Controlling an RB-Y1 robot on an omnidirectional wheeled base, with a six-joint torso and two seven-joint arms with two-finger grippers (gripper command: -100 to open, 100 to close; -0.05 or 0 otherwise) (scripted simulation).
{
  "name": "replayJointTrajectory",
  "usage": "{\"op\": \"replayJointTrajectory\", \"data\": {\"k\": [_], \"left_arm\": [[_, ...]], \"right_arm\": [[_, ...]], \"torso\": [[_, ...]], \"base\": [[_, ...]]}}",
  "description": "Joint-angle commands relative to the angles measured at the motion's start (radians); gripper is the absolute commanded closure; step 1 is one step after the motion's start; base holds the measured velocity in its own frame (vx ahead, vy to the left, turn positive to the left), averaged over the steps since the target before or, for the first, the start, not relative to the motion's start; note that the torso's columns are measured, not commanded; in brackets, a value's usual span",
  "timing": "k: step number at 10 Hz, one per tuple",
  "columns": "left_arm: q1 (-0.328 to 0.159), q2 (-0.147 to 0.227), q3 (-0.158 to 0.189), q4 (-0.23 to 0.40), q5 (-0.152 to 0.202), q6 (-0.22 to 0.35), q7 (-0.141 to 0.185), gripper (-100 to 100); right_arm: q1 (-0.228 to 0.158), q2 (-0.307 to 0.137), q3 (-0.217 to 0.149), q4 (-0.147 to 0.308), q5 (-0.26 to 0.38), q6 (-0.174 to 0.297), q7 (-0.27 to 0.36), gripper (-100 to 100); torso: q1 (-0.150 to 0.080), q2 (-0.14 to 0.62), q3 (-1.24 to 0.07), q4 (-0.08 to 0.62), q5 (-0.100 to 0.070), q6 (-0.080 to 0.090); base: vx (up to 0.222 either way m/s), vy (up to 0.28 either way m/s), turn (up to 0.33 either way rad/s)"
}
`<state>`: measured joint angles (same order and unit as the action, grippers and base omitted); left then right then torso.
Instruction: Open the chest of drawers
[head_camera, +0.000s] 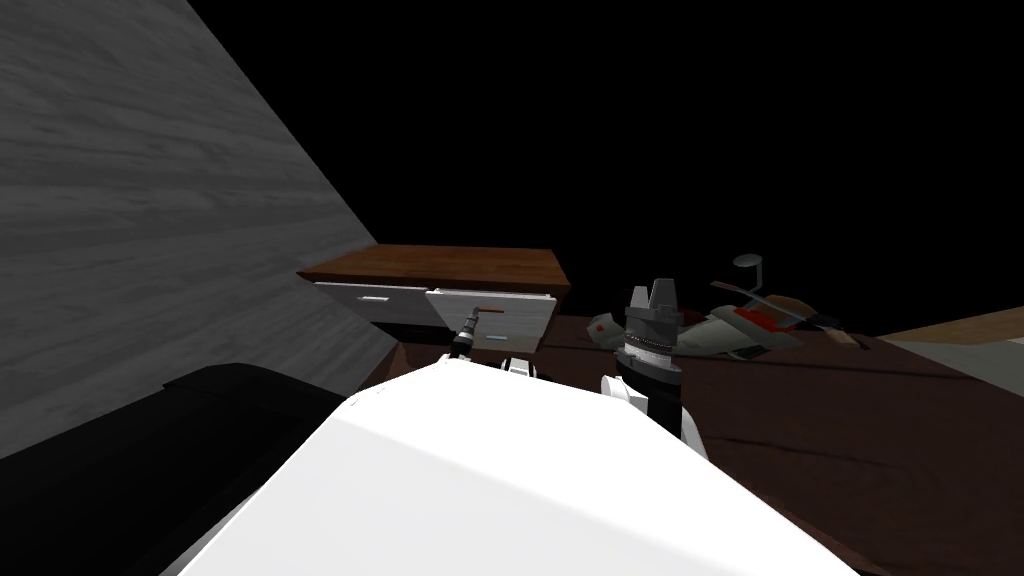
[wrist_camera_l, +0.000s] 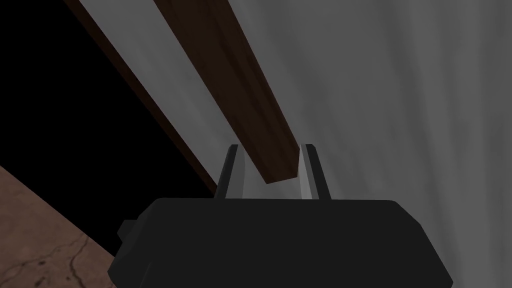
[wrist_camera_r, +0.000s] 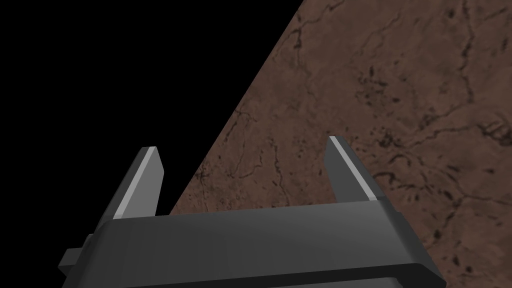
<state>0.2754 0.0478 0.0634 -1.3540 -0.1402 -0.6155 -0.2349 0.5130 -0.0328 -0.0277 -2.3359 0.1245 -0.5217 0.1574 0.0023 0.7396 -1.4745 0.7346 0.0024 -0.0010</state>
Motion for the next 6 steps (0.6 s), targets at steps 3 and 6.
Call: {"op": "replayJointTrajectory", "data": {"k": [3,6], "left_arm": [[0.019,0.007,-0.009,-0.015,-0.003,0.022,0.007,100],[0.038,0.011,-0.016,-0.029,-0.007,0.032,0.012,100]], "right_arm": [[0.000,0.000,0.000,0.000,0.000,0.000,0.000,0],[0.000,0.000,0.000,0.000,0.000,0.000,0.000,0]], "torso": [[0.000,-0.009,-0.006,0.001,-0.002,0.001],[-0.001,-0.001,0.000,0.000,0.000,0.001]], "base": [[-0.132,-0.033,0.015],[-0.220,-0.033,0.025]]}}
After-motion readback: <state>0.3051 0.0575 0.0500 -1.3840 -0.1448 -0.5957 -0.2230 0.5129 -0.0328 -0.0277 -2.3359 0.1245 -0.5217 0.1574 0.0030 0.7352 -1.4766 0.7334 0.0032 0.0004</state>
